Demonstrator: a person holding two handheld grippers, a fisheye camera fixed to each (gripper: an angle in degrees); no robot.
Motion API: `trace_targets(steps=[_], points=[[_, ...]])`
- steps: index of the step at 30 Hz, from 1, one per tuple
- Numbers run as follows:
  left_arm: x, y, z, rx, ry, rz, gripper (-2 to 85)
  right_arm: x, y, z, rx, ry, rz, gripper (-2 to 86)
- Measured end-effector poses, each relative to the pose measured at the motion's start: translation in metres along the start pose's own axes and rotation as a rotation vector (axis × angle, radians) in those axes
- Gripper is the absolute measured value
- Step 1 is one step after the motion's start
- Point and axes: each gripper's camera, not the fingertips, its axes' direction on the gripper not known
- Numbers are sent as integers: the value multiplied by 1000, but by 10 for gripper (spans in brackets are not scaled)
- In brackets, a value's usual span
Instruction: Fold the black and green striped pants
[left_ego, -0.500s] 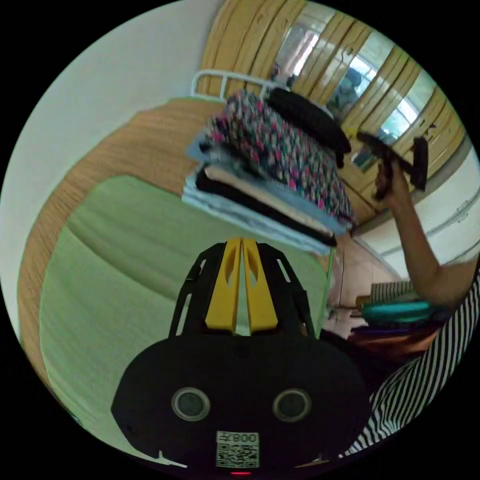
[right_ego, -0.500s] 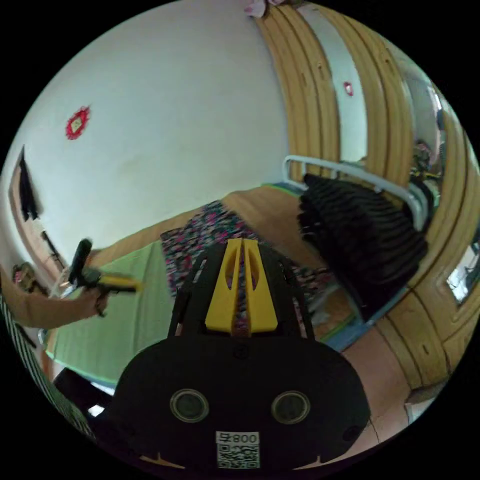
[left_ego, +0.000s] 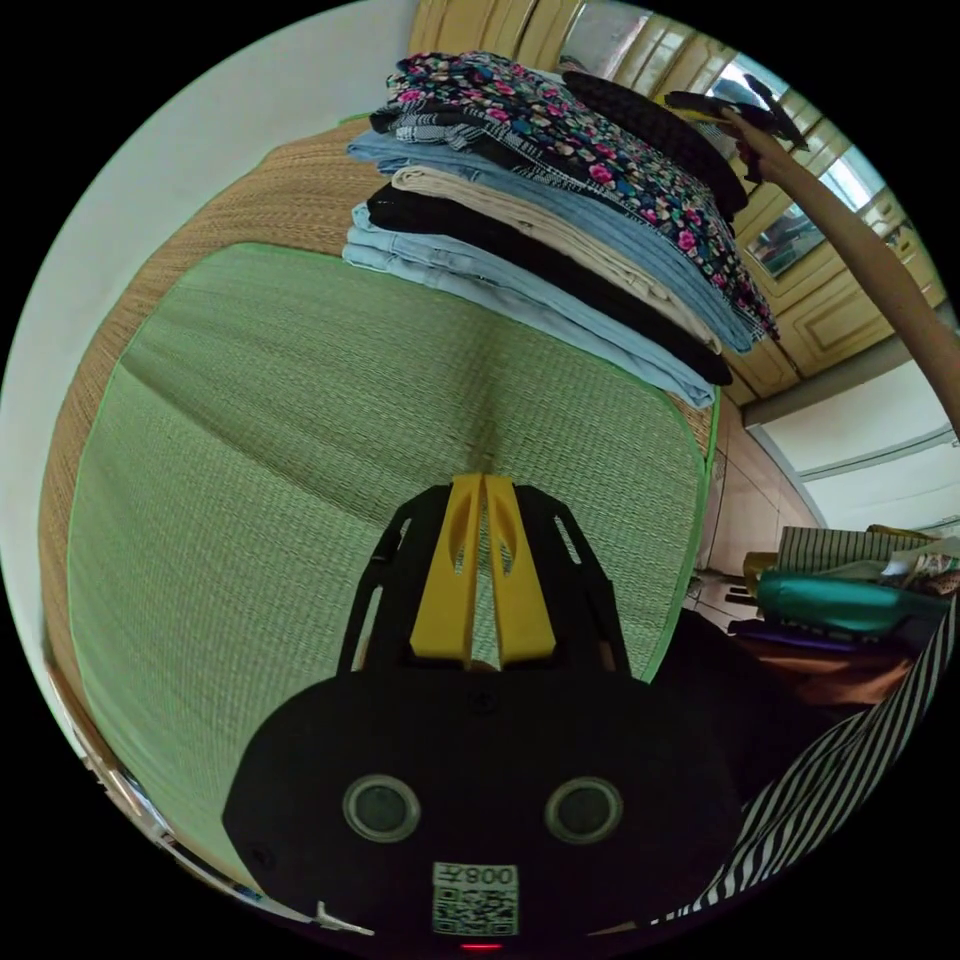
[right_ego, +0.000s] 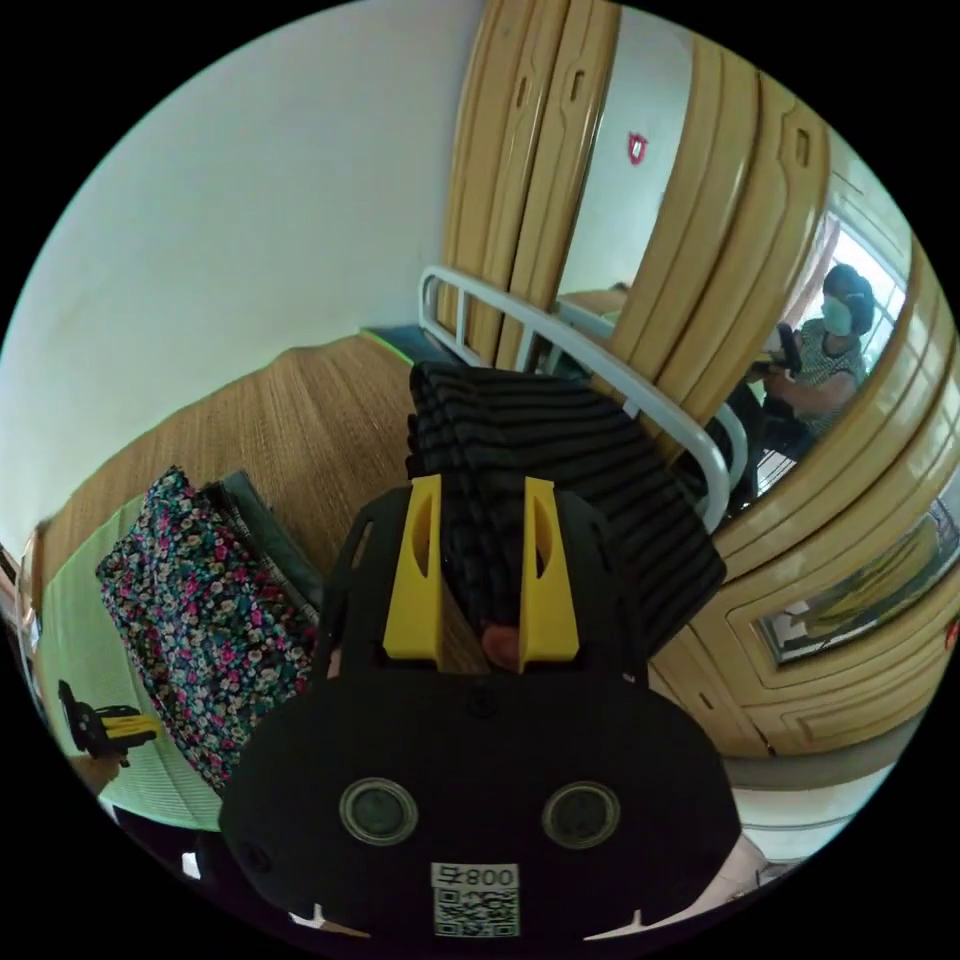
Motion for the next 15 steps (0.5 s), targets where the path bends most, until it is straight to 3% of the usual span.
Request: trace_targets(steps=[9,15], points=[[29,43,-55,5,-50,18,2,38,7,5,-88,2,34,81],[45,76,-102,5,-66,12,2,97,33,-27,-25,-230,283,56]])
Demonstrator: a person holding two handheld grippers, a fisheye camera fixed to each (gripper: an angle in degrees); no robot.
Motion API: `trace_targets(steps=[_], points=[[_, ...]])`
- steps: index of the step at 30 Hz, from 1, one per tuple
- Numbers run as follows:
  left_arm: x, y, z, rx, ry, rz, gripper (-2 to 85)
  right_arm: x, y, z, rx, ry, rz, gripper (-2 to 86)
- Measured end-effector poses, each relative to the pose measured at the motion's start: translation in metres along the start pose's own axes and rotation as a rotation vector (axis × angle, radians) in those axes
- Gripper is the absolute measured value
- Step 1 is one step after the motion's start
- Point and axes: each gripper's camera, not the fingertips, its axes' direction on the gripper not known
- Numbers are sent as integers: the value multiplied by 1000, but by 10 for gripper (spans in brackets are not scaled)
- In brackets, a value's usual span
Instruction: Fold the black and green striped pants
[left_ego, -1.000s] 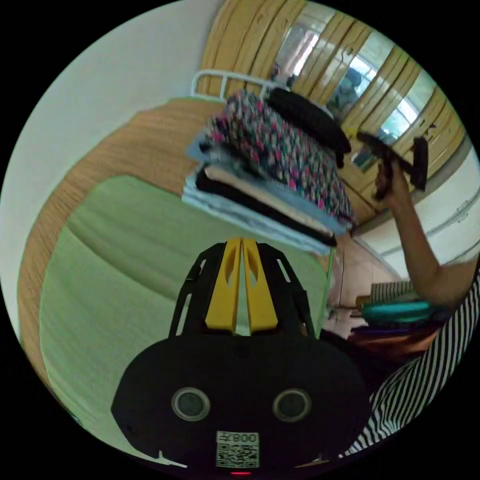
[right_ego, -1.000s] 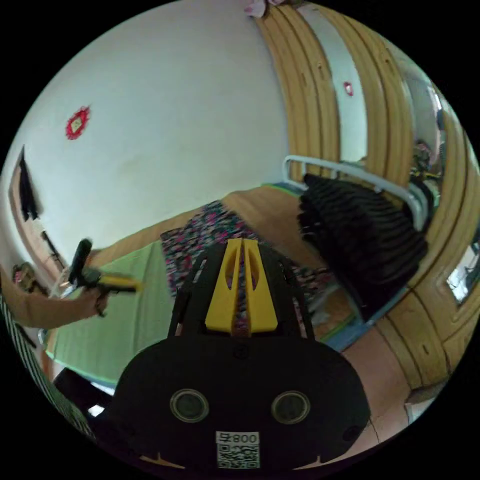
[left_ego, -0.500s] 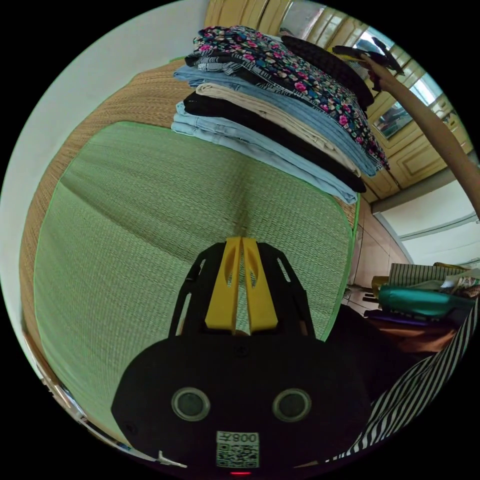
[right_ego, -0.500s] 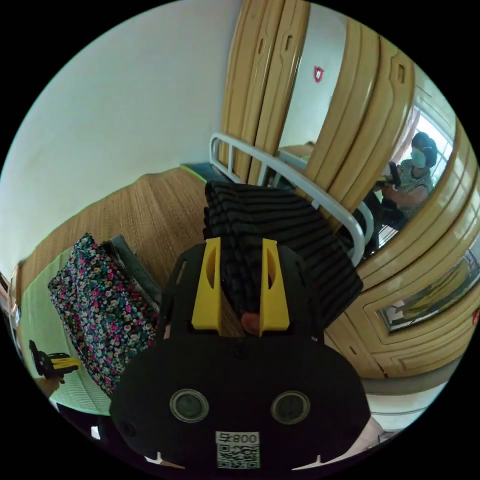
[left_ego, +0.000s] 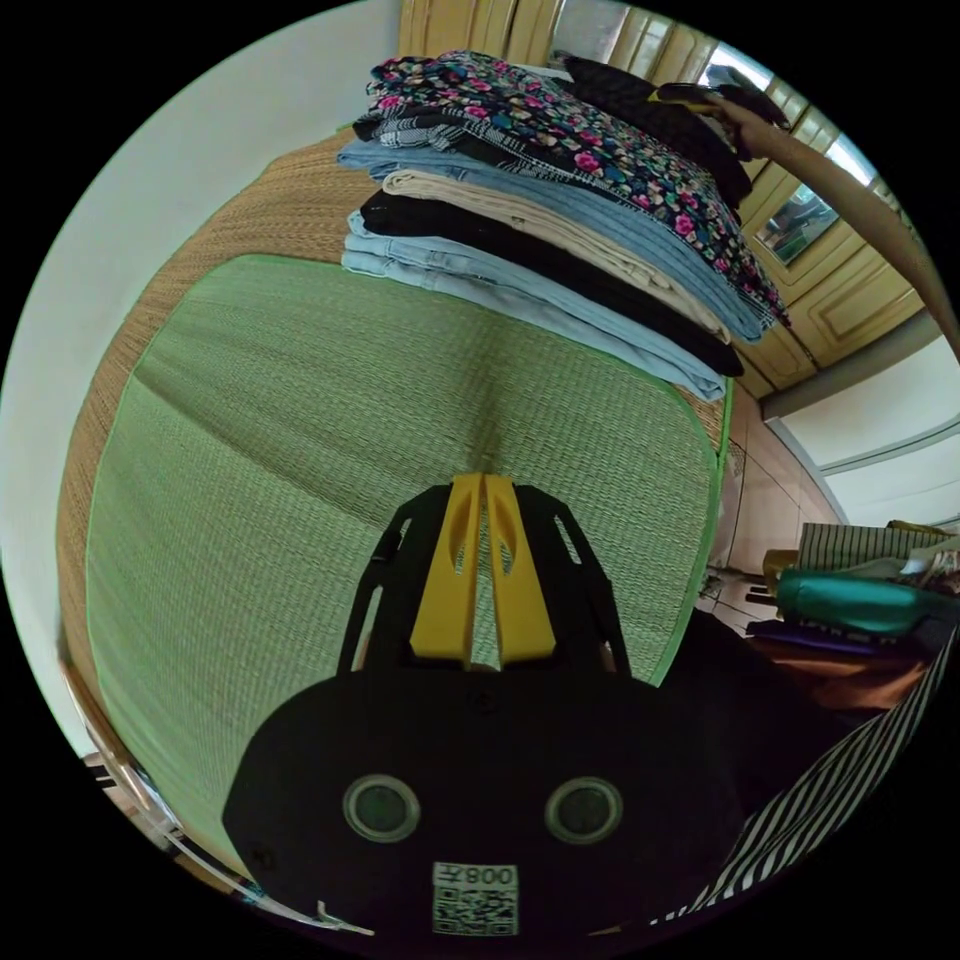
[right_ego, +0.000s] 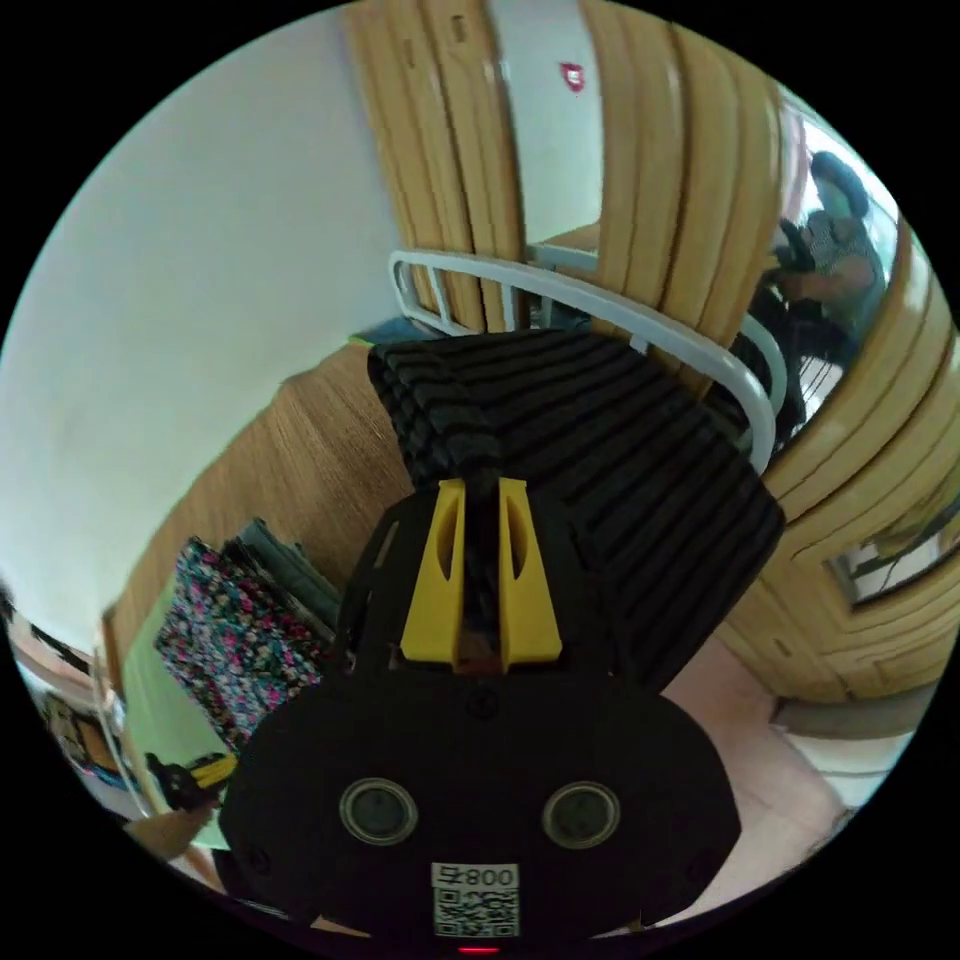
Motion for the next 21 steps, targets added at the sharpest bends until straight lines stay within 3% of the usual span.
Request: trace_targets(steps=[6,11,21], points=[[2,39,-60,18,156,-22,2,55,23,-78,165,-316,170,38],[15,85,-144,104,208,-24,2,58,25,-155,296,-573,129,29],[7,217,-348,393,202,-161,3,-98,0,-303,398,-941,-191,22]])
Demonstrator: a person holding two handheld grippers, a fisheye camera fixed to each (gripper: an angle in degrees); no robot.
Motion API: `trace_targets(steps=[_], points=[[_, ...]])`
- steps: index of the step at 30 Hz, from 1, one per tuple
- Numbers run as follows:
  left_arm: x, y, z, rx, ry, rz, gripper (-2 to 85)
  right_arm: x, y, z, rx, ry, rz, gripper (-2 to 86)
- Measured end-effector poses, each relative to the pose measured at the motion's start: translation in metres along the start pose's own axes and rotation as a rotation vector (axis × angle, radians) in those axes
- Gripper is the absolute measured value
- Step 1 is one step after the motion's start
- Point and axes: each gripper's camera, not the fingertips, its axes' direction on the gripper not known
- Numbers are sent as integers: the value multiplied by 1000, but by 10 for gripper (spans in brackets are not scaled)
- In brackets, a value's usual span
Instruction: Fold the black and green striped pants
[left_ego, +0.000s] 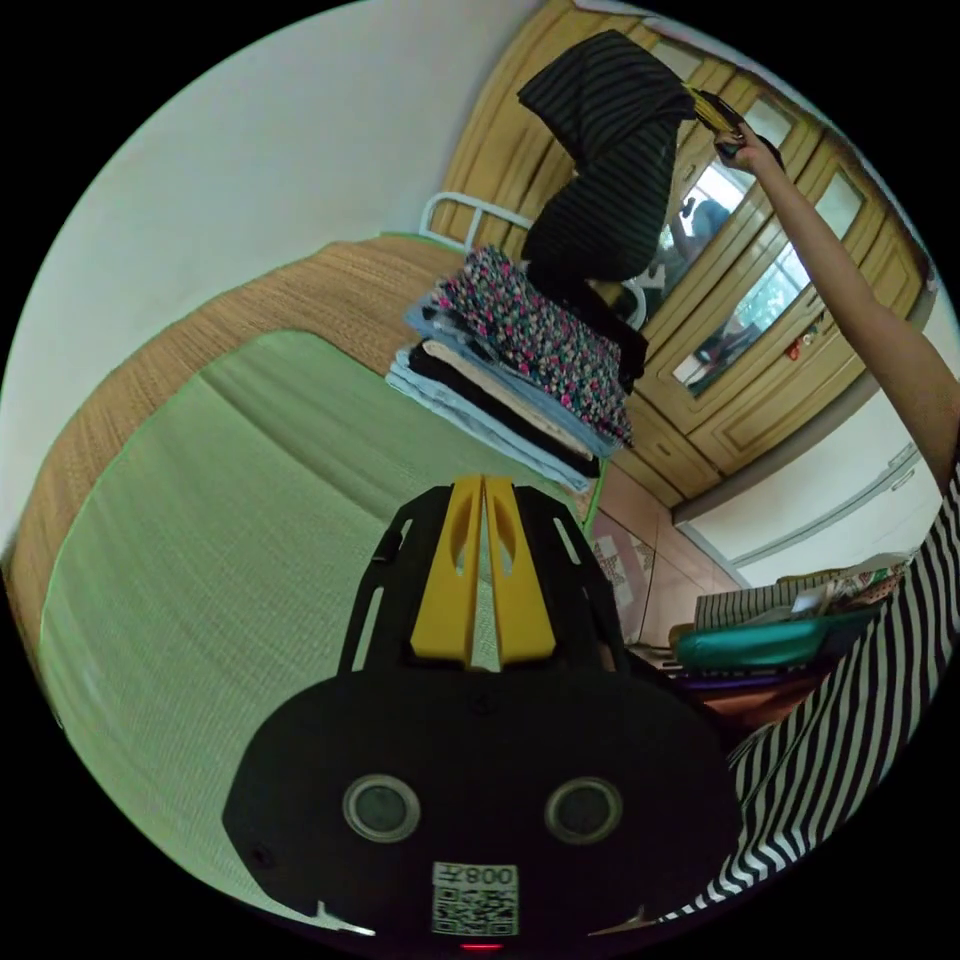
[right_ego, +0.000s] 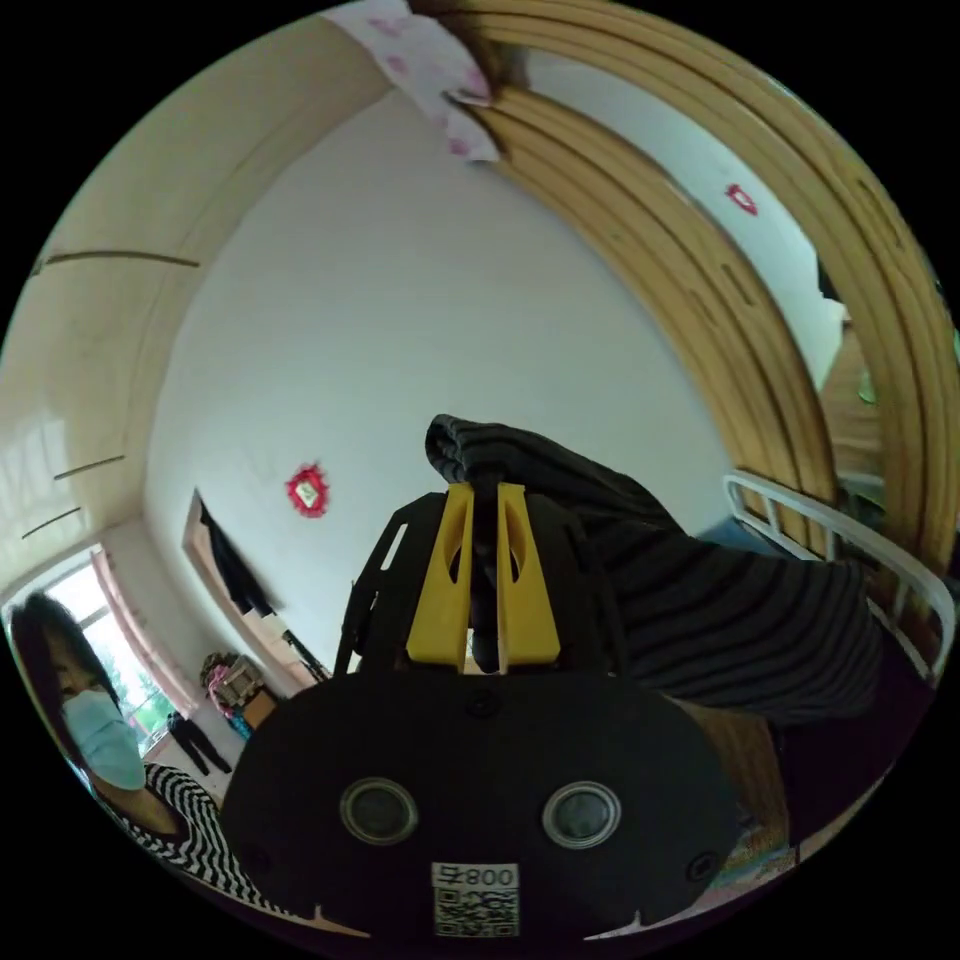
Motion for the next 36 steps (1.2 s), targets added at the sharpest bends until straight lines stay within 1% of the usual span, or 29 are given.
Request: trace_targets(steps=[2,3,5,6,8,9,11,13,14,16,18,22,24,26,28,31,36], points=[[2,20,-69,96,-12,-46,4,-39,-10,12,-5,-69,-34,21],[2,26,-86,121,-12,-58,4,-65,-15,19,-4,-112,-46,21],[3,50,-155,239,-11,-120,6,-106,-18,28,-12,-163,-85,20],[4,56,-172,270,-6,-131,7,-131,-17,34,-23,-201,-105,19],[11,81,-242,377,1,-162,15,-165,-11,44,-44,-273,-113,19],[13,87,-258,400,3,-166,17,-183,-4,51,-55,-331,-100,19],[24,114,-323,475,15,-166,43,-207,12,64,-77,-432,-65,20],[34,136,-369,528,31,-167,75,-241,42,86,-123,-542,-31,20],[42,153,-397,560,23,-164,94,-250,51,92,-138,-563,-24,20],[58,177,-434,573,-19,-162,114,-288,91,117,-210,-644,0,19],[74,198,-462,547,-70,-144,126,-316,122,139,-273,-710,25,19],[100,243,-506,503,-134,-173,127,-385,195,188,-430,-816,70,17],[104,261,-520,478,-178,-227,121,-414,224,206,-493,-849,78,16],[108,288,-542,479,-193,-283,107,-441,248,222,-558,-866,83,16],[109,308,-559,473,-171,-320,87,-475,276,240,-637,-873,60,16],[114,342,-590,467,-194,-402,68,-514,304,262,-723,-834,22,16],[127,395,-651,584,-217,-526,60,-565,330,297,-782,-870,24,17]])
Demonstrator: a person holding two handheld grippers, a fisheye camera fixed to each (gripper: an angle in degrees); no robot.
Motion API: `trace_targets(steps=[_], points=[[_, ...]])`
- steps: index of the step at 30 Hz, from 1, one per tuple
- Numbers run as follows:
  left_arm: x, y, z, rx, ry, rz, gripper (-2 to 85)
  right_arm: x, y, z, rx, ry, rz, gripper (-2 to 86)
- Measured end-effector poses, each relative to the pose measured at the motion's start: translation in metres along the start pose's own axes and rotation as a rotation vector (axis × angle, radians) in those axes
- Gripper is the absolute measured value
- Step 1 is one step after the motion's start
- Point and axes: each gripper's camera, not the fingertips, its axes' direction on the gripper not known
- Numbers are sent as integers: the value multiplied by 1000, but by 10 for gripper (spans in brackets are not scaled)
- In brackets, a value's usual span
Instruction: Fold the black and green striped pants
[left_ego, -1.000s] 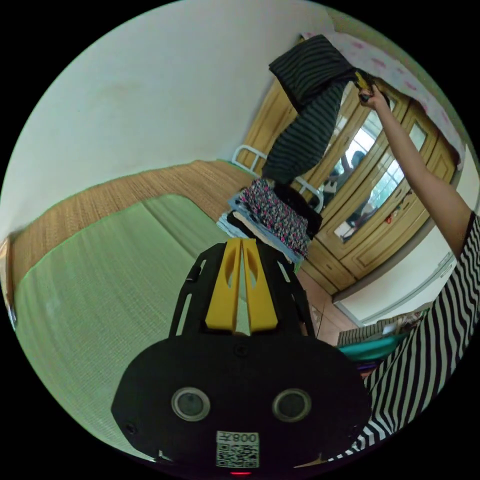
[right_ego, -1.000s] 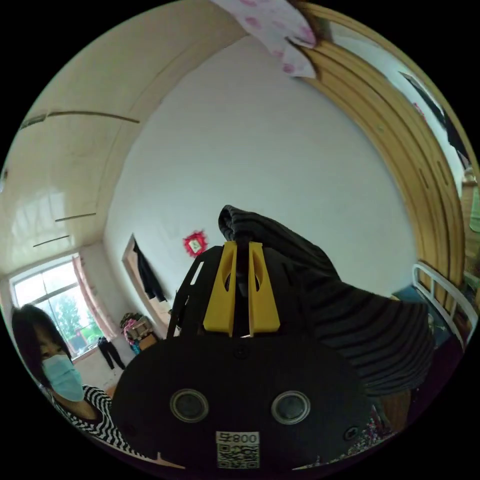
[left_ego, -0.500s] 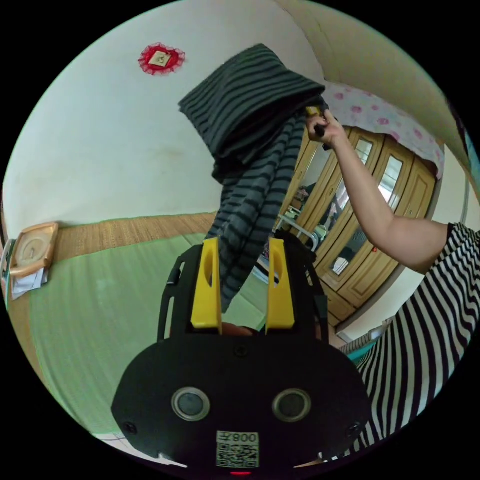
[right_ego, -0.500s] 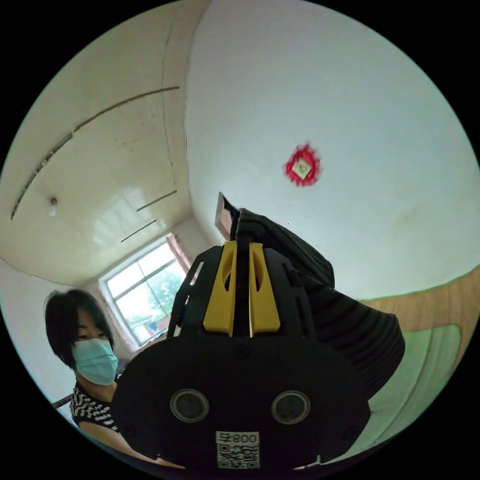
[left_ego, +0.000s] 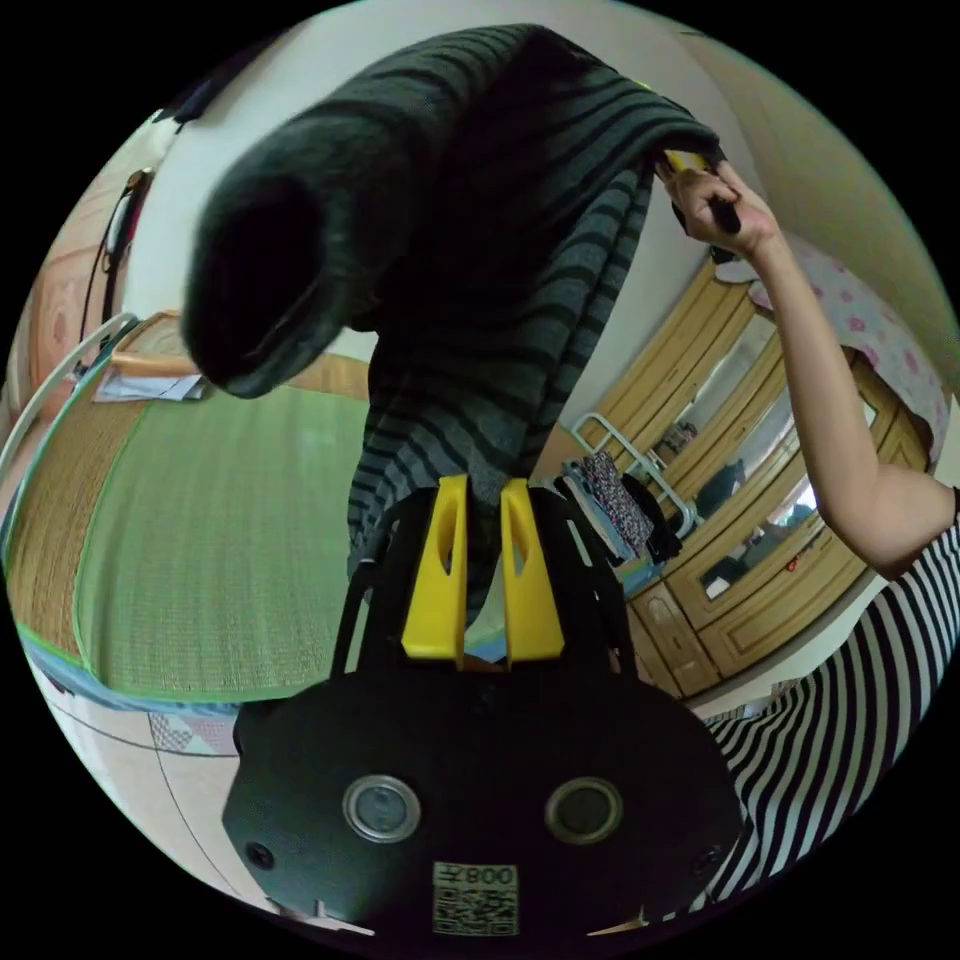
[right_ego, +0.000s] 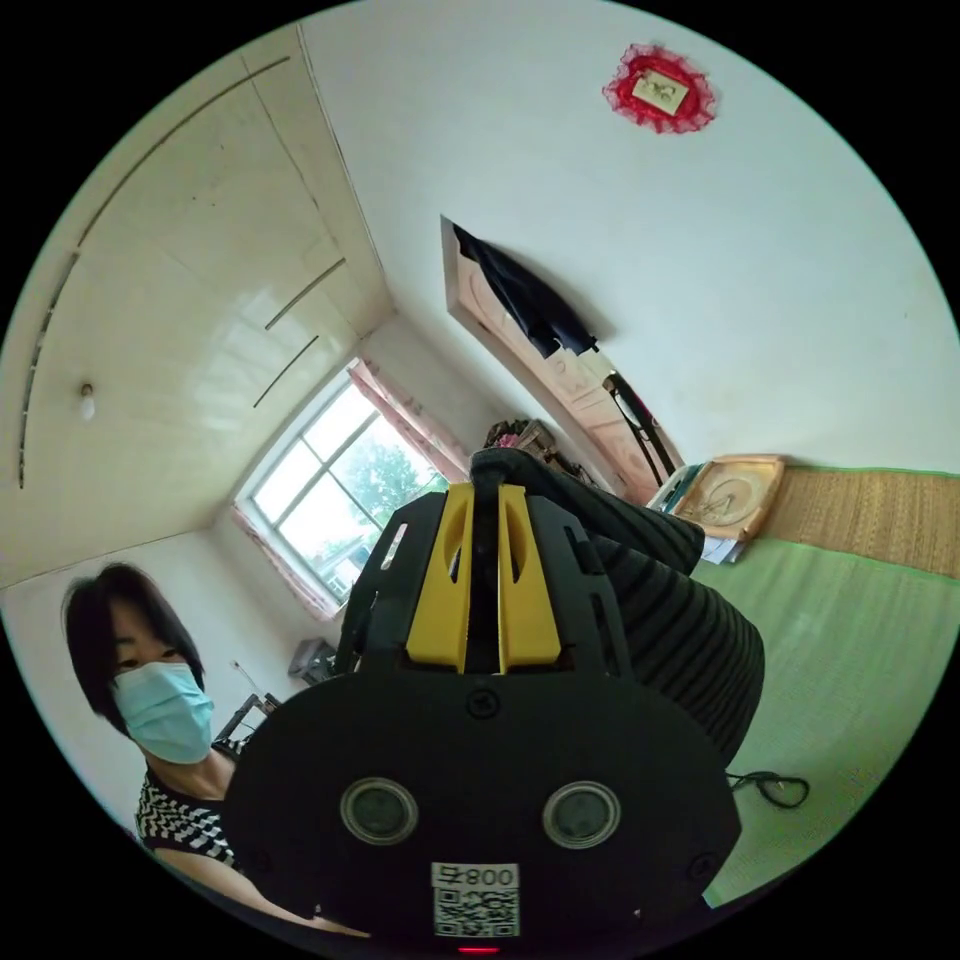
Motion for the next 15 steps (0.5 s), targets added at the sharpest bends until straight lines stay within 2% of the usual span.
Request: trace_targets(steps=[7,15], points=[[-15,-24,-118,186,-144,-50,54,-10,-48,64,5,-58,-22,18],[10,-91,-217,315,-317,122,39,-18,-102,56,134,-94,-93,21]])
